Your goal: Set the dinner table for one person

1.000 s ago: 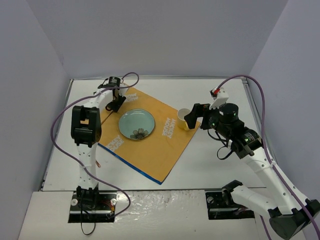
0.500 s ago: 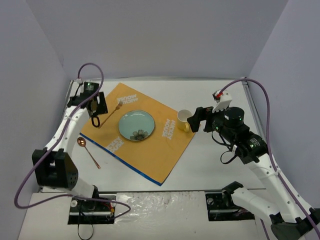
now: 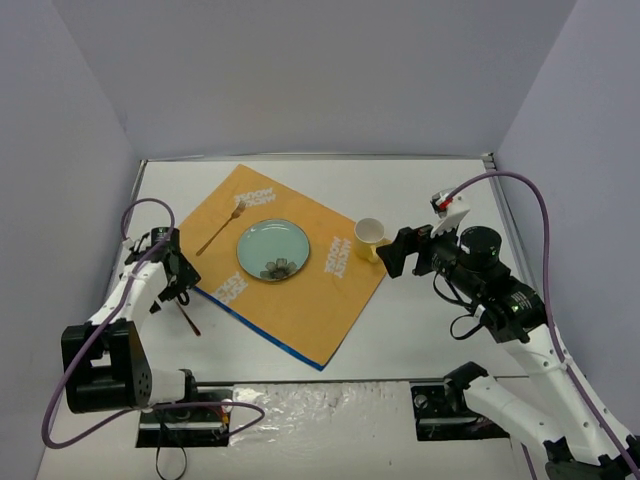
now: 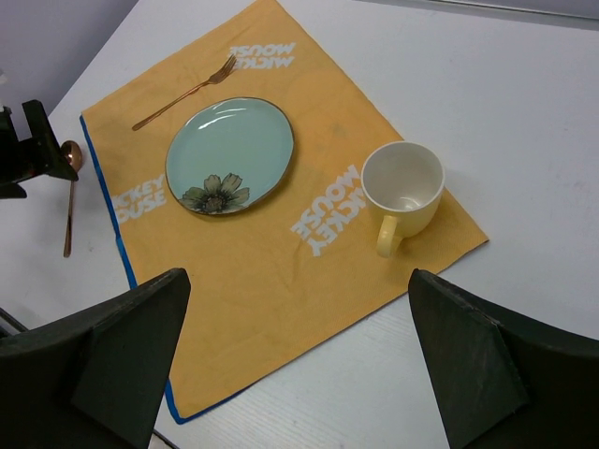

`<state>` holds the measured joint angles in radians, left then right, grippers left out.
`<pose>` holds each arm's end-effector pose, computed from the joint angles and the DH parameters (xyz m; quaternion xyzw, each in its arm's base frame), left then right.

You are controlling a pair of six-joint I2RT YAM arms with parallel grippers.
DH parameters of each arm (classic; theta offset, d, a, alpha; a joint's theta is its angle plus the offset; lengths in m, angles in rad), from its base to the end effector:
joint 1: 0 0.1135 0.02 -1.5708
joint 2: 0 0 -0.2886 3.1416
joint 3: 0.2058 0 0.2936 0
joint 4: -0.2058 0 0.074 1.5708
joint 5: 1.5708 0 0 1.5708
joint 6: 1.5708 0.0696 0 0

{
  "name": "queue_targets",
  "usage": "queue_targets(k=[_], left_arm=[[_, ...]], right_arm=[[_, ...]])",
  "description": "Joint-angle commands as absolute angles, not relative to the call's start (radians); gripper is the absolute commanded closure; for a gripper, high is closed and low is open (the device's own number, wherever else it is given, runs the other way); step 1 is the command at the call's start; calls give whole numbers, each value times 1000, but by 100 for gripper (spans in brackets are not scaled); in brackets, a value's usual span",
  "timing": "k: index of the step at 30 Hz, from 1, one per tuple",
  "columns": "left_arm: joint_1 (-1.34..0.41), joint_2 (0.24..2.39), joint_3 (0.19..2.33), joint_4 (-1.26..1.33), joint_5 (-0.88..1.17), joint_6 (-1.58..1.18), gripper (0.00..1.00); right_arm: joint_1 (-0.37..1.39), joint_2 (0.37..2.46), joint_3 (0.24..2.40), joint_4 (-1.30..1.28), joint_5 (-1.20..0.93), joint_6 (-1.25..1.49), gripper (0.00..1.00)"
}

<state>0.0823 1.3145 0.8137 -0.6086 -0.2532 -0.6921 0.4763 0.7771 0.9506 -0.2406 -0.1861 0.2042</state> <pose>0.2883 0.0413 0.1807 -0.3914 0.8833 0.0492 0.2533 0.1977 0.1165 0.4150 -0.1615 0.7119 0.2909 0.6184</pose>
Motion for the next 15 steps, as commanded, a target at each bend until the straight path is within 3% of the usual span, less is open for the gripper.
queue_targets(k=[1,5,15], left_arm=[[111,1324,799,-486,-247,-709,25],[145,1357,779,-447,-240,-686,37],[182,1441,773,-398,-196,-658,54]], right_arm=[[467,747,943,-197,-223,204,0],[468,728,940,-205,-219,204,0],[468,715,940,-219,-210,201,0]])
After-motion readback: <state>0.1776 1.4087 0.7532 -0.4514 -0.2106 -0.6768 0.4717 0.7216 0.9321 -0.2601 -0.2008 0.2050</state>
